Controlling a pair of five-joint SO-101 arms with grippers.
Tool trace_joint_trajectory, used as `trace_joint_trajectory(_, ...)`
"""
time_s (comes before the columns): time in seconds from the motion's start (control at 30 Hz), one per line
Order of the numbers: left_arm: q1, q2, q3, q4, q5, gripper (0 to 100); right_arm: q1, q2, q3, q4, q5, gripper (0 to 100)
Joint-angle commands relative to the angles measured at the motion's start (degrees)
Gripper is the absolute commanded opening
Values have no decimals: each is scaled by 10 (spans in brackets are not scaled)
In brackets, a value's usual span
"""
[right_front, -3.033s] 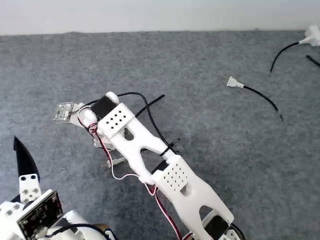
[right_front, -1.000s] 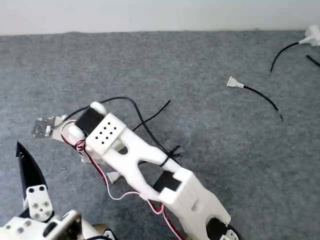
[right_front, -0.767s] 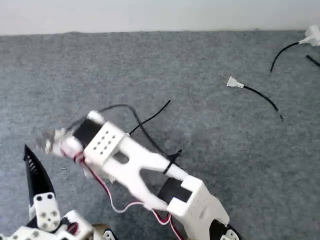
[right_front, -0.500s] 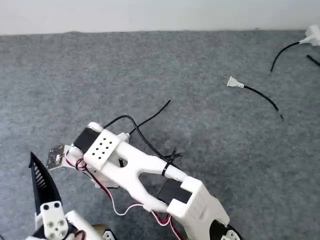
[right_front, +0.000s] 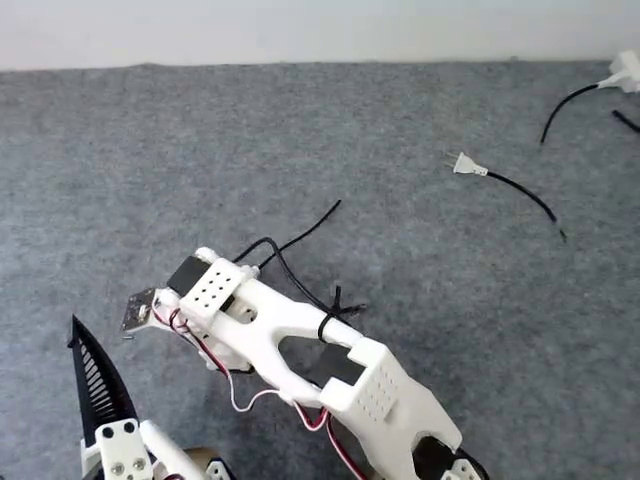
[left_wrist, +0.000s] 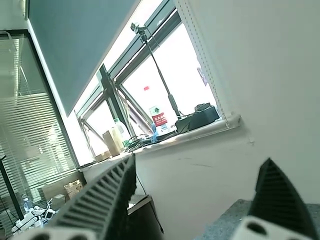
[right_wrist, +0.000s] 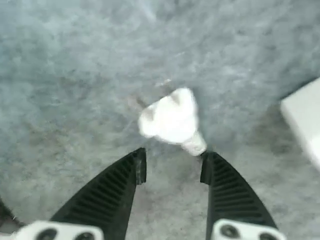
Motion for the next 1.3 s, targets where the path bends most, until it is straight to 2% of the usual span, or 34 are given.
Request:
trace_joint_trajectory(0.0,4,-9,-9,4,-6,371,13,12,8,-20,1,184)
trace_joint_trajectory(0.53,4,-9,-9,9,-6,371,1,46,-74,-38,15,181)
trace_joint_trajectory(0.6,4,-9,-9,17,-6,371,0,53,-83,-38,16,147)
trace_joint_trajectory(0.73,4,-9,-10,18,-6,371,0,73,-113,-43,10,5)
trace_joint_trajectory(1.1,4,-9,-27,26,-6,371,1,89,-134,-38,-13,10)
trace_joint_trajectory(1.27,4,-9,-24,40,-6,371,35,59,-158,0,-26,10)
